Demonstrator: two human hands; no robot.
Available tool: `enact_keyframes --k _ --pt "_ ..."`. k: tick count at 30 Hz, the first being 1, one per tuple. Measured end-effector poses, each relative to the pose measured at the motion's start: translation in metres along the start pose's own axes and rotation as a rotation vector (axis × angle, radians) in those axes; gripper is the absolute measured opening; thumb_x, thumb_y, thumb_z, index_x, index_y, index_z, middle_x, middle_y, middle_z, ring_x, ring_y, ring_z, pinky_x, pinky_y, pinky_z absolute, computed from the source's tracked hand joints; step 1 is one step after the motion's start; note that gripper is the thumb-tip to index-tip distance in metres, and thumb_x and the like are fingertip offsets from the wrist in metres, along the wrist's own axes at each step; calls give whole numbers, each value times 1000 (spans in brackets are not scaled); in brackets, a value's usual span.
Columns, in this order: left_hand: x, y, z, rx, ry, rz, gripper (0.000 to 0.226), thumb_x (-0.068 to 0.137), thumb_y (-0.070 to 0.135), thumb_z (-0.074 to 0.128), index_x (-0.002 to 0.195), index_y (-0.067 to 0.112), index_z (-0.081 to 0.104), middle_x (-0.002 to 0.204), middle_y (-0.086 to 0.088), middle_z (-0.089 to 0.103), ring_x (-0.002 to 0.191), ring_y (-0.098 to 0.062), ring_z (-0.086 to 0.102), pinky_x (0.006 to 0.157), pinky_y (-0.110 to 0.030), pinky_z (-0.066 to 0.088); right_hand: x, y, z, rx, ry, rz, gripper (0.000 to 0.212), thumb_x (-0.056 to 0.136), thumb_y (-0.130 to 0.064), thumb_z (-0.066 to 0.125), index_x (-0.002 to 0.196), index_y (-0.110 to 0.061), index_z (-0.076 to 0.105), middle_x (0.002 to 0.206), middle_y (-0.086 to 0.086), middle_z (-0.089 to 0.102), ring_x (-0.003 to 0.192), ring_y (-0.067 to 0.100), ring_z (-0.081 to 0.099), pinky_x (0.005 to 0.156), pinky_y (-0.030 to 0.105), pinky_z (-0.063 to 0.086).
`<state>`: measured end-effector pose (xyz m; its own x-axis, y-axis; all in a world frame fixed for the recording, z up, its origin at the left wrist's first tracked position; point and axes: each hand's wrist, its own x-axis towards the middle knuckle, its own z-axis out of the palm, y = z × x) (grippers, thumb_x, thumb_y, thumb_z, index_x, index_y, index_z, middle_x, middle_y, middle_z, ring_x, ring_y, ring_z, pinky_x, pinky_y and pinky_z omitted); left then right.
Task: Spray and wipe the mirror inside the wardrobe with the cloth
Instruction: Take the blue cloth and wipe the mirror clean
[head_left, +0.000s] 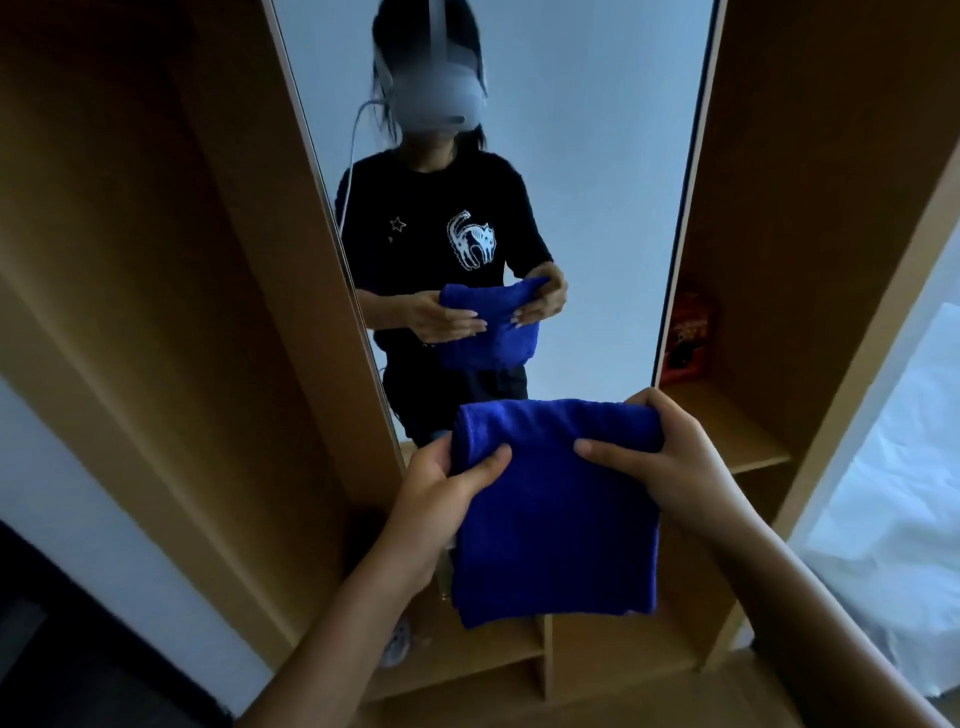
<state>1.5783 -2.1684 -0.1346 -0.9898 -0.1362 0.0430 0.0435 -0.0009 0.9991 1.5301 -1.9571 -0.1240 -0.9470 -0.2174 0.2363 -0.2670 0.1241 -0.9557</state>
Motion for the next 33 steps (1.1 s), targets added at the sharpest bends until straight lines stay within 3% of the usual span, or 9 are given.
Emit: enact_keyframes --k 10,13,17,19,22,27,31,33 --pt "8 -37 60 -64 -47 -89 10 85 21 70 95 20 72 96 -3 75 89 -18 71 67 -24 57 -18 54 -53 104 49 156 49 61 -35 85 95 -17 56 88 -3 72 77 19 72 62 31 60" --pt "16 -54 97 -87 -54 -154 10 85 19 70 85 27 75 91 -2 76 83 -17 72 62 -22 55 -25 85 -85 178 79 286 65 52 -38 88 104 -23 53 94 0 70 82 19 73 64 33 60" --pt "26 -77 156 -117 -70 -243 12 85 19 70 85 30 75 91 -3 76 82 -17 73 59 -23 55 -35 126 -141 247 13 495 80 49 -23 90 117 -27 48 116 2 59 98 22 67 68 30 59" --pt "34 -89 185 -129 -73 -281 12 85 18 69 85 28 75 92 -4 76 83 -18 73 60 -23 56 -39 144 -172 242 -45 557 74 55 -16 88 119 -22 52 117 7 62 99 24 68 68 29 59" --pt "47 -103 222 -133 -96 -334 12 86 19 68 85 28 75 93 -4 76 85 -18 72 62 -24 56 -41 166 -210 222 -62 561 59 66 -22 84 120 -16 59 109 4 71 96 21 71 72 33 59" --pt "71 -123 266 -152 -79 -441 14 80 30 72 95 30 73 100 -1 75 94 -22 71 82 -41 56 -35 189 -242 272 58 470 36 82 -38 75 115 -27 64 107 1 73 93 18 72 67 26 56" --pt "97 -136 286 -215 -74 -538 13 85 27 71 97 28 70 99 0 75 88 -18 72 71 -34 57 -14 206 -256 263 -15 583 30 87 -51 60 115 -41 57 106 -11 69 91 12 71 64 32 57" --pt "113 -145 294 -223 -49 -572 17 86 24 69 103 24 67 99 -3 75 88 -19 72 68 -31 56 0 217 -265 269 -59 654 32 87 -44 64 117 -43 54 110 -9 68 94 15 71 65 38 58"
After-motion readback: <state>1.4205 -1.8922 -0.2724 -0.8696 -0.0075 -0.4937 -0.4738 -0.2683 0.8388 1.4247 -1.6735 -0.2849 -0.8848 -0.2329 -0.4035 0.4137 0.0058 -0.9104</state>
